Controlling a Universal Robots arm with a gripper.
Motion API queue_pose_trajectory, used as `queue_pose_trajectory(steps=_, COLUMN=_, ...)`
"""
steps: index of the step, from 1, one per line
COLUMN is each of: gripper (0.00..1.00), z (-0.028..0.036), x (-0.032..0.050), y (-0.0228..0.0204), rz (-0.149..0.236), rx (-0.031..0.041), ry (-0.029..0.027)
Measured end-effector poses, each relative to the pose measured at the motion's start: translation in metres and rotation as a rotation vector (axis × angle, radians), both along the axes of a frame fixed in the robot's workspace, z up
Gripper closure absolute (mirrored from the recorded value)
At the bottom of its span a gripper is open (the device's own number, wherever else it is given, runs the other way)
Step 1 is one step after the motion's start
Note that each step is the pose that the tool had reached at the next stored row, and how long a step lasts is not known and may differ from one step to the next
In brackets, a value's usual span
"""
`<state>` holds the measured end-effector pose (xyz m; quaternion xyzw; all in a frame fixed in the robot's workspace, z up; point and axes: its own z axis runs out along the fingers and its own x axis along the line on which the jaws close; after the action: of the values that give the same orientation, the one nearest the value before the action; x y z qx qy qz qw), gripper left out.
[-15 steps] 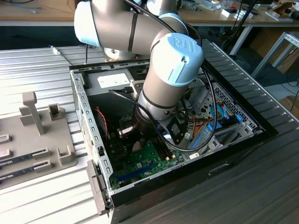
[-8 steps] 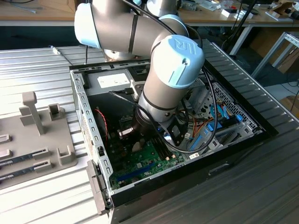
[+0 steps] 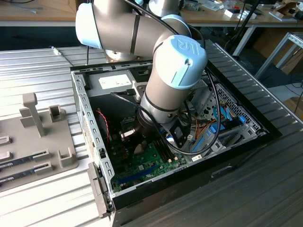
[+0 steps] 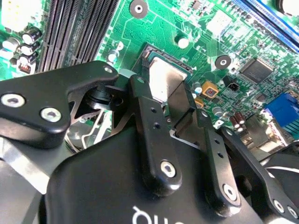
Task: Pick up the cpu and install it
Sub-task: 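Close the cpu cover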
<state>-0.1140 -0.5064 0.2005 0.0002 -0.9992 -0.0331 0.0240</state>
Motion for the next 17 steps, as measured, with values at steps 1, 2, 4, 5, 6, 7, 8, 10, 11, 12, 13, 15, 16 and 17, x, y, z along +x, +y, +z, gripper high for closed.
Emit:
queue_pose_trajectory(steps=1, gripper=0.59, z=0.0000, x=0.0000, y=0.0001, rz=0.000, rx=0.0001, ry=0.0000)
queue_pose_trajectory(steps=2, gripper=0.59, z=0.0000, x=0.0000, y=0.0001, rz=0.000, rx=0.0001, ry=0.0000)
queue_pose_trajectory(steps=4, gripper=0.59, z=0.0005, x=0.0000, y=0.0001, rz=0.000, rx=0.0002, ry=-0.0001)
queue_pose_trajectory(steps=5, gripper=0.59, z=0.0012, x=0.0000, y=0.0001, rz=0.001, rx=0.0004, ry=-0.0002)
queue_pose_trajectory(steps=6, gripper=0.59, z=0.0023, x=0.0000, y=0.0001, rz=0.001, rx=0.0004, ry=-0.0003)
queue_pose_trajectory(steps=7, gripper=0.59, z=0.0036, x=0.0000, y=0.0001, rz=0.002, rx=0.0003, ry=-0.0002)
queue_pose_trajectory(steps=8, gripper=0.59, z=0.0036, x=0.0000, y=0.0001, rz=0.002, rx=0.0004, ry=-0.0002)
queue_pose_trajectory(steps=10, gripper=0.59, z=0.0038, x=0.0001, y=0.0001, rz=0.003, rx=0.0016, ry=0.0001)
queue_pose_trajectory(steps=11, gripper=0.59, z=0.0038, x=0.0007, y=0.0001, rz=0.004, rx=0.0028, ry=0.0004)
queue_pose_trajectory(steps=12, gripper=0.59, z=0.0038, x=0.0012, y=0.0001, rz=0.004, rx=0.0045, ry=0.0007)
queue_pose_trajectory(steps=13, gripper=0.59, z=0.0037, x=0.0023, y=0.0001, rz=0.005, rx=0.0081, ry=0.0015)
queue_pose_trajectory(steps=15, gripper=0.59, z=0.0036, x=0.0050, y=0.0001, rz=0.008, rx=0.0104, ry=0.0042)
queue_pose_trajectory(steps=16, gripper=0.59, z=0.0034, x=0.0084, y=0.0001, rz=0.010, rx=0.0107, ry=0.0073)
queue_pose_trajectory(steps=17, gripper=0.59, z=0.0031, x=0.0130, y=0.0000, rz=0.012, rx=0.0107, ry=0.0120)
